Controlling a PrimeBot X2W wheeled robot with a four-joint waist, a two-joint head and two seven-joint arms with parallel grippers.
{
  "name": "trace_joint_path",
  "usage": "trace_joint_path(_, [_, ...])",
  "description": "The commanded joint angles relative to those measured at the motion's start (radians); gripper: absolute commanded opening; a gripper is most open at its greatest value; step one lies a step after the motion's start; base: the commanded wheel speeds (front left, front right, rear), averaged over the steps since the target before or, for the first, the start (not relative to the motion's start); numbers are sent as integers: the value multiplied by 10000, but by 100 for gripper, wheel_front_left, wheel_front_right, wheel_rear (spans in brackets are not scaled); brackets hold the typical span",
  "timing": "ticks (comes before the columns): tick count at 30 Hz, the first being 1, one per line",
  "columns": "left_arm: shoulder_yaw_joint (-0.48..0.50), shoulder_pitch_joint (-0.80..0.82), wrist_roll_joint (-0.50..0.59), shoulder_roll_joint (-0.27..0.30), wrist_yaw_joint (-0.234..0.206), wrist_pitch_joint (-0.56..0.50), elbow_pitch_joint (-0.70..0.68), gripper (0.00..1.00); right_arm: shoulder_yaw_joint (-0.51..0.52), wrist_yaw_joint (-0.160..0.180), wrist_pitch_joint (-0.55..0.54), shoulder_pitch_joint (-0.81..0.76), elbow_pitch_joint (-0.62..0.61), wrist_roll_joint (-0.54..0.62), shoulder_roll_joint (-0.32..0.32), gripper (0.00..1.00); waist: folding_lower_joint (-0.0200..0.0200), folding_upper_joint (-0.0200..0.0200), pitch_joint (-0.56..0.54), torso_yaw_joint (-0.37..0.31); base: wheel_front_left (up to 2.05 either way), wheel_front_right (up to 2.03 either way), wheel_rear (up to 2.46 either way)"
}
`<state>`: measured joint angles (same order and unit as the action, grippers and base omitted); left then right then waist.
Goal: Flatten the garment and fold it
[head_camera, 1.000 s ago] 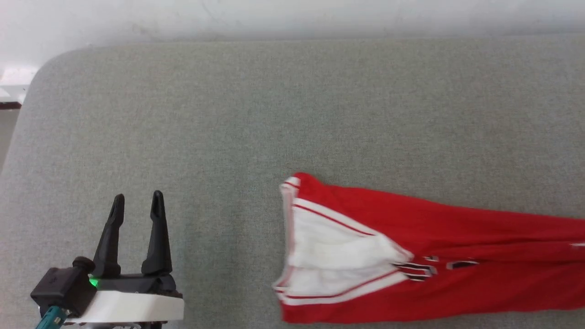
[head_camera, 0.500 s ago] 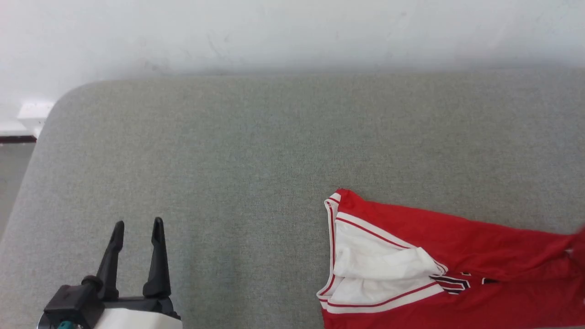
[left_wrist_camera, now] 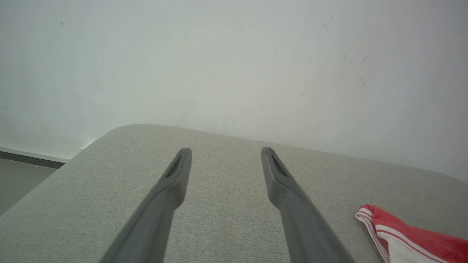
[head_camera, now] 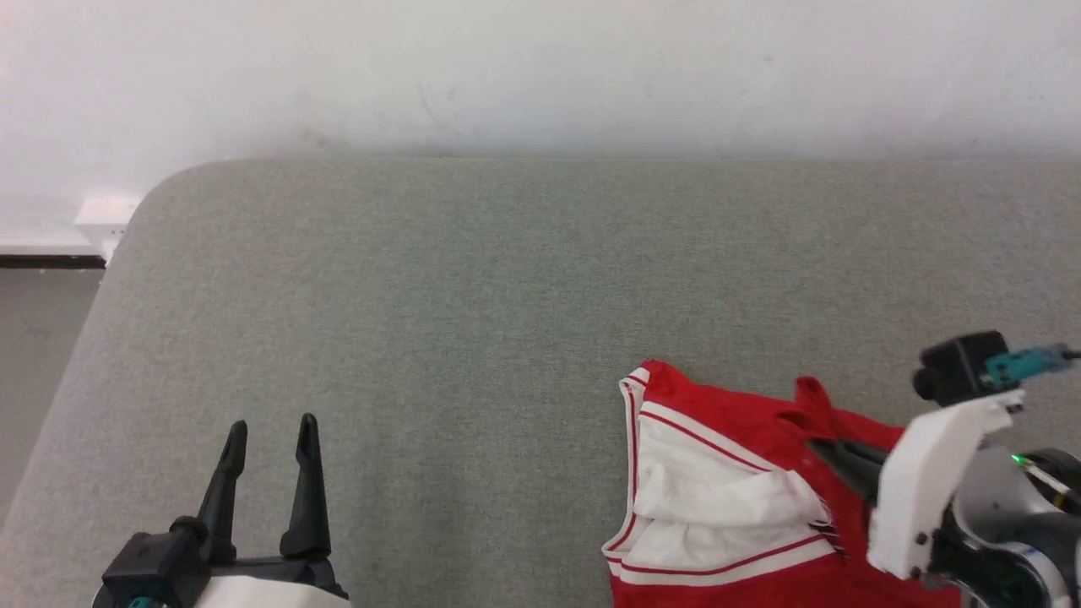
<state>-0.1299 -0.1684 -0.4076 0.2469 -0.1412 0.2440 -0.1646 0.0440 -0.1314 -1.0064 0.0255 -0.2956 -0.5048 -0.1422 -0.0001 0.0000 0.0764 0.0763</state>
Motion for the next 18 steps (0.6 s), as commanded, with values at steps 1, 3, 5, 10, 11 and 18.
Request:
trace_joint_path(1, [8, -101, -35, -15, 61, 40, 42, 100, -104, 7, -40, 198, -33, -72, 40, 0, 1, 0, 57, 110, 0, 0, 0])
trace_joint_path(3, [2, -75, -85, -22, 100, 46, 76, 100, -512, 7, -110, 514, 73, -96, 91, 0, 1, 0, 111, 226, 0, 0, 0])
trace_joint_path(5, [-19, -35, -120, -33, 139, 52, 117, 100, -863, 7, -149, 863, 270, -63, 45, 0, 1, 0, 180, 352, 0, 0, 0])
trace_joint_path(10, [-89, 138, -177, -119, 223, 78, 237, 100, -1431, 7, -267, 1546, 1170, 206, -88, 0, 1, 0, 416, 676, 0, 0, 0])
trace_joint_path(11, [-112, 186, -184, -141, 245, 83, 264, 100, -1512, 7, -307, 1636, 1397, 309, -134, 0, 1, 0, 481, 746, 0, 0, 0])
trace_joint_path(18, [-336, 639, -185, -366, 427, 120, 593, 100, -1957, 7, -197, 1986, 2526, 750, -252, 0, 1, 0, 885, 1326, 0, 0, 0])
